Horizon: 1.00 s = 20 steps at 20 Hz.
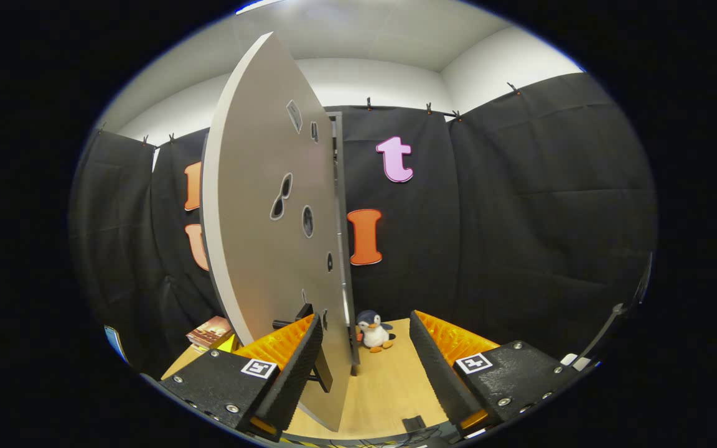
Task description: Open the shoe cabinet door, grab the shoes and put them into the shoe cabinet, then close the shoe cabinet door.
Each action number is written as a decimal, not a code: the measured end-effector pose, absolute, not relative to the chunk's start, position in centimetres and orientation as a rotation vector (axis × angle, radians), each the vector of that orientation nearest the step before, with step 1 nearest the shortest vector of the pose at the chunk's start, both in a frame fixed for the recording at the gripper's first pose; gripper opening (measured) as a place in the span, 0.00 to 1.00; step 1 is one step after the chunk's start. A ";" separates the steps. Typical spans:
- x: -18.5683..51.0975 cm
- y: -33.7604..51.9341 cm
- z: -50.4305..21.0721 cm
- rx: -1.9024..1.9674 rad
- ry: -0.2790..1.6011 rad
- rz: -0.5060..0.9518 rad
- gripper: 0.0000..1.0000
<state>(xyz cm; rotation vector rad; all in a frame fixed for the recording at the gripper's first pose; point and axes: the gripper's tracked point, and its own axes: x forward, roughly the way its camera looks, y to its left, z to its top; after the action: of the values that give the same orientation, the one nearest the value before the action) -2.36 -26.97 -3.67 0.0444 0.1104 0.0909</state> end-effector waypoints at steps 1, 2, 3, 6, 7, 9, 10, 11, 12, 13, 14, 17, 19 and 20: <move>-2.5 -25.8 -3.7 0.057 0.110 0.104 0.89; -2.4 -24.8 -3.8 0.064 0.113 0.116 0.89; -2.4 -23.5 -3.8 0.070 0.112 0.128 0.89; -1.9 -19.6 -3.9 0.070 0.120 0.167 0.89; -1.8 -18.0 -3.8 0.070 0.121 0.179 0.89; -0.8 -15.0 -3.8 0.075 0.117 0.196 0.89; -0.2 -13.2 -3.8 0.080 0.117 0.209 0.89; 0.5 -11.4 -3.9 0.083 0.119 0.226 0.90; 1.1 -9.5 -4.2 0.090 0.126 0.244 0.91; 1.9 -7.6 -4.3 0.094 0.133 0.259 0.91; 2.8 -5.8 -4.7 0.093 0.137 0.274 0.92; 5.3 -1.8 -4.7 0.067 0.128 0.268 0.92; 6.9 -0.3 -4.7 0.064 0.121 0.249 0.92; 7.1 -0.3 -5.0 0.073 0.120 0.243 0.92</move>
<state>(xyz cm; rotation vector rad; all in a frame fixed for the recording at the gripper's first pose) 7.05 -0.34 -4.99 0.0726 0.1203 0.2431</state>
